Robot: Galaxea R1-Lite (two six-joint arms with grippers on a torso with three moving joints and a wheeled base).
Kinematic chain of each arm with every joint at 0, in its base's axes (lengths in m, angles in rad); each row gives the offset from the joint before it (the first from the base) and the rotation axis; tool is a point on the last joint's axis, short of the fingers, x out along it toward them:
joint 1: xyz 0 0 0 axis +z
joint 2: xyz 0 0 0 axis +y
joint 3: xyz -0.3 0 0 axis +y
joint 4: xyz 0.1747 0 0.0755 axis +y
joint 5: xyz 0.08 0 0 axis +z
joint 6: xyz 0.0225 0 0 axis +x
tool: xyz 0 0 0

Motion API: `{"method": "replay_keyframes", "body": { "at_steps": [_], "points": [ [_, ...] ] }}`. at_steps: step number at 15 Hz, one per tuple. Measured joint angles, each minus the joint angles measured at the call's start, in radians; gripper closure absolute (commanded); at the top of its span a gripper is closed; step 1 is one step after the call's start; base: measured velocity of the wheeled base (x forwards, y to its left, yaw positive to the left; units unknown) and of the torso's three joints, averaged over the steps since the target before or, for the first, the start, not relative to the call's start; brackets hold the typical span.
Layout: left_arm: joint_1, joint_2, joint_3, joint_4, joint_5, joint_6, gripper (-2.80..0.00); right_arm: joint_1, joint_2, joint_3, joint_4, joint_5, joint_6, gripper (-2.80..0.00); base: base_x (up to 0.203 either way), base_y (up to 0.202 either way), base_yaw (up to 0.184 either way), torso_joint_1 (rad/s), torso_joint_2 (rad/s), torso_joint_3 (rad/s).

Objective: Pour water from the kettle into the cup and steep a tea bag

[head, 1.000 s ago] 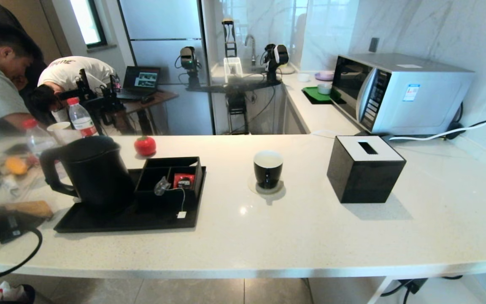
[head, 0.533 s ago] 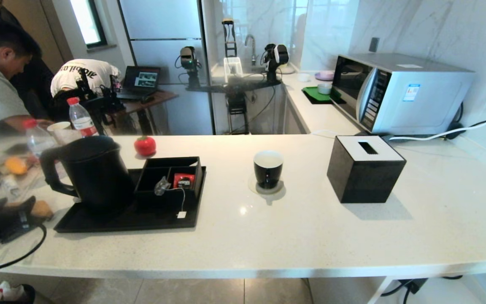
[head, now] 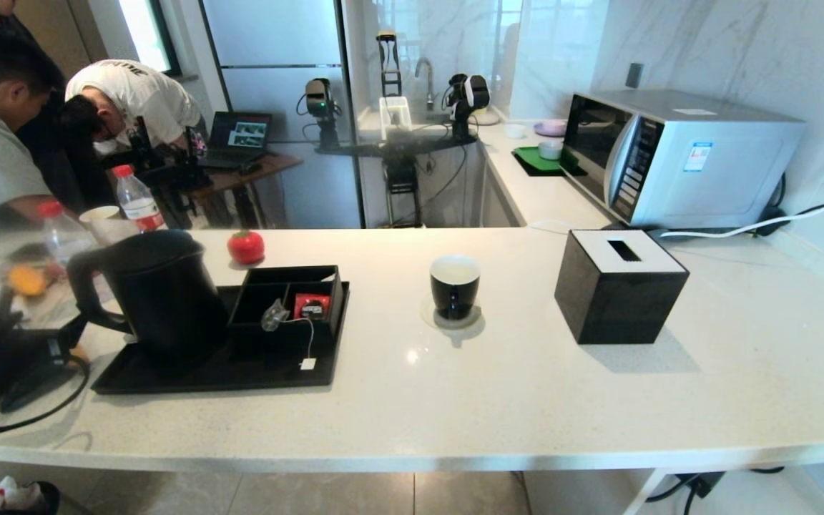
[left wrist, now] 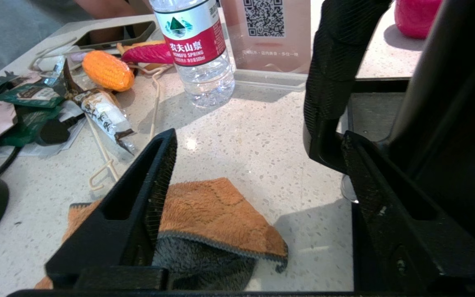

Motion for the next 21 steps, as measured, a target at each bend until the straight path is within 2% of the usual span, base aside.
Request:
{"method": "replay_keyframes", "body": {
  "at_steps": [12,21],
  "points": [
    [-0.030,0.119,-0.200,-0.002,0.000,0.000,-2.80,0.000,0.000,0.000,0.000,0.000,0.000,0.00,0.000,0.000,0.000,0.000,0.00,0.000],
    [-0.017,0.133,-0.199,0.000,-0.003,0.000,-2.80,0.000,0.000,0.000,0.000,0.000,0.000,0.00,0.000,0.000,0.000,0.000,0.00,0.000]
  ]
}}
